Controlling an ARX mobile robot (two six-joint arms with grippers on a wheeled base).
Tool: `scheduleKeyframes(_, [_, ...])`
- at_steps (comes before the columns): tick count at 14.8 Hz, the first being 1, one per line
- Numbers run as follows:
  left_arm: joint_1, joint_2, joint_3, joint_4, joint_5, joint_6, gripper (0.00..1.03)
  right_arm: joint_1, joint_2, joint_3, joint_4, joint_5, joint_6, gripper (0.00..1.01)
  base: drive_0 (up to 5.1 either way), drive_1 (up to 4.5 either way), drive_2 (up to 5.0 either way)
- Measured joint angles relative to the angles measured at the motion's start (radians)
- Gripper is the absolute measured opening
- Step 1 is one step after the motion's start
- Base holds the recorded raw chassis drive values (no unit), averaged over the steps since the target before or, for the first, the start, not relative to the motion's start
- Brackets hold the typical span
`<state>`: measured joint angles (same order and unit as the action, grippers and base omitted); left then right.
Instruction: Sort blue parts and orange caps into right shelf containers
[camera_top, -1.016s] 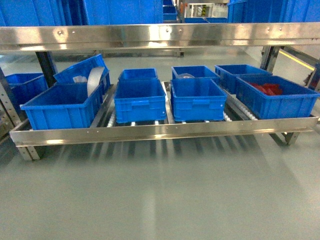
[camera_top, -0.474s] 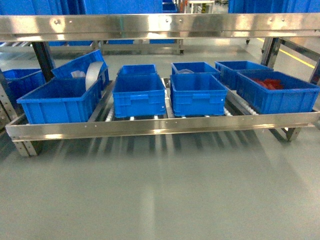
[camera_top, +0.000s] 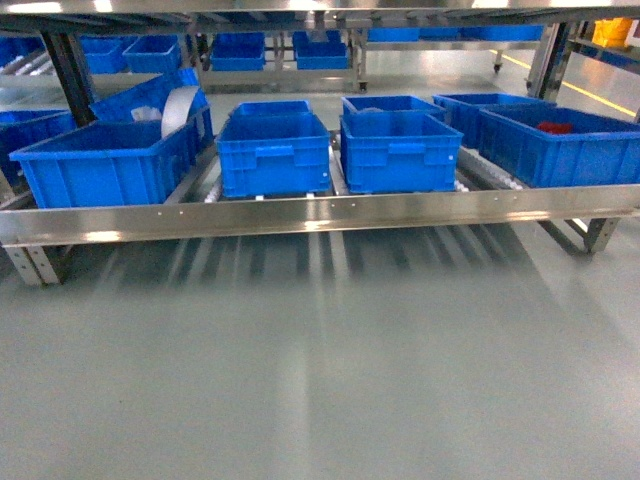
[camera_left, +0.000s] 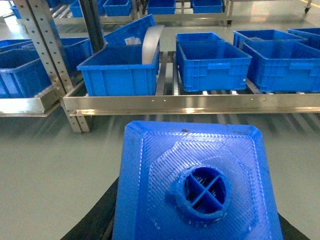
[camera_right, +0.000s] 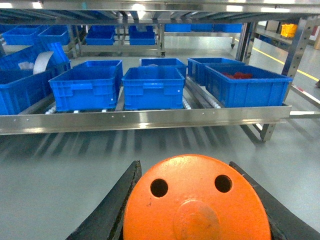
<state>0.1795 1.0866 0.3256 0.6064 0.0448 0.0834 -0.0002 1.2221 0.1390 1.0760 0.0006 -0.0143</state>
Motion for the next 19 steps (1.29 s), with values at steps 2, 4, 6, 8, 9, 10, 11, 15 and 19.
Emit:
scheduleKeyframes(2, [0.000,0.000,0.000,0.001,0.000,0.000,0.45,0.000,0.000,0.000,0.001,0.000,0.000,0.43,0.0,0.00,0.0])
scheduleKeyframes(4, [0.000,0.000,0.000,0.001,0.000,0.000,0.45,0.000,0.000,0.000,0.001,0.000,0.000,0.43,0.0,0.00,0.0])
scheduleKeyframes(6, [0.000,0.000,0.000,0.000,0.000,0.000,0.45,0.000,0.000,0.000,0.000,0.000,0.000,0.43,0.0,0.00,0.0])
scheduleKeyframes(8, [0.000,0.000,0.000,-0.001,0.000,0.000,0.45,0.000,0.000,0.000,0.001,0.000,0.000,0.43,0.0,0.00,0.0])
scheduleKeyframes(9, [0.000,0.000,0.000,-0.001,0.000,0.000,0.45,0.000,0.000,0.000,0.000,0.000,0.000,0.43,0.0,0.00,0.0])
scheduleKeyframes(10, [0.000,0.000,0.000,-0.002,0.000,0.000,0.45,0.000,0.000,0.000,0.000,0.000,0.000,0.43,0.0,0.00,0.0])
scheduleKeyframes(11, [0.000,0.000,0.000,0.000,0.000,0.001,0.45,0.000,0.000,0.000,0.000,0.000,0.000,0.43,0.0,0.00,0.0])
scheduleKeyframes(15, [0.000,0.002,-0.001,-0.001,0.000,0.001,0.45,0.000,0.000,-0.002,-0.002,0.000,0.000,0.43,0.0,0.00,0.0])
scheduleKeyframes(19, [0.000,0.002,-0.001,0.000,0.000,0.001,0.45,0.000,0.000,-0.002,0.000,0.000,0.000,0.43,0.0,0.00,0.0])
